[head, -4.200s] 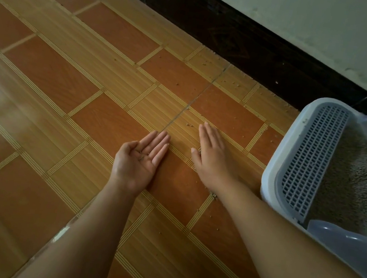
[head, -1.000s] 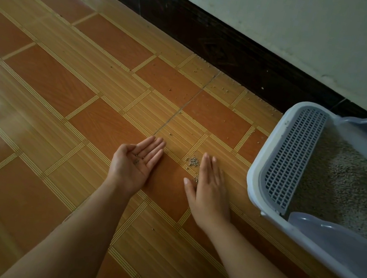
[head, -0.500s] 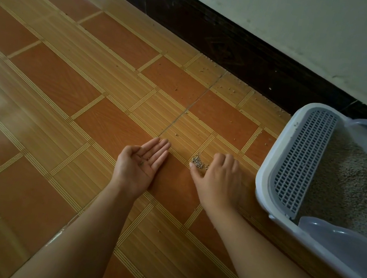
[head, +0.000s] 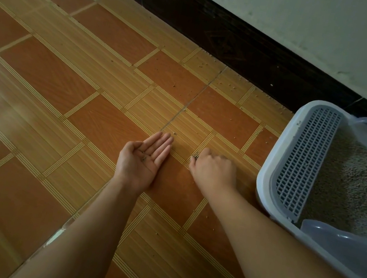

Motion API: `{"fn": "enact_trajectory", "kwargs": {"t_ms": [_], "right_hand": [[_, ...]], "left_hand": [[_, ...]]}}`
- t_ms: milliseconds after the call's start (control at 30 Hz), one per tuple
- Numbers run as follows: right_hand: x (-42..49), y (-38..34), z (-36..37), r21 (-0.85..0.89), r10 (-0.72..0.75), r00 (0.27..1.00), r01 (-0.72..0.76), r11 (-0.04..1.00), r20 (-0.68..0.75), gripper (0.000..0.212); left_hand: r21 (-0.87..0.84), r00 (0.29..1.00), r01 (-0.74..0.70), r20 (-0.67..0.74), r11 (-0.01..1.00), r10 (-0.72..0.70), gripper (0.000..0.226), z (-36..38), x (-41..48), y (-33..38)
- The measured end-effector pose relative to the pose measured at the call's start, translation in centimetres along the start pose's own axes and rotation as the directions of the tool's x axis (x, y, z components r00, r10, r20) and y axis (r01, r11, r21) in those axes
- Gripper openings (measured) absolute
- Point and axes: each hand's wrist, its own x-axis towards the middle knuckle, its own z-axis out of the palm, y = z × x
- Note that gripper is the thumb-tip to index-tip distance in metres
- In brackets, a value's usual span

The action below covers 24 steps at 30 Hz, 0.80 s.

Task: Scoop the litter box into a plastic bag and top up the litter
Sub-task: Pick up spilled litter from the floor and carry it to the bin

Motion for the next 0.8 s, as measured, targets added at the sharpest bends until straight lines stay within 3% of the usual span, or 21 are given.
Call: {"fn": "enact_trajectory", "kwargs": {"t_ms": [167,567,800], "right_hand": [[0.0,-0.8,-0.4,0.001,-0.068,0.997,0.068,0.998,0.019,0.024],[-0.4,-1.2,-1.2,0.117,0.016,0.995,-0.027,0.993,0.096,0.028],[-0.4,-4.3,-4.1,0.247,-0.088,0.996,0.093,0.965,-0.032,0.034]], "left_hand": [[0.004,1.0,0.013,0.005,1.0,-0.013,0.046,0.3,0.0,-0.3],[0.007,1.0,0.024,-0.021,1.0,-0.024,0.046,0.0,-0.7,-0.8],[-0.003,0.998,0.047,-0.03,0.999,-0.047,0.046,0.1,-0.6,-1.0]]}}
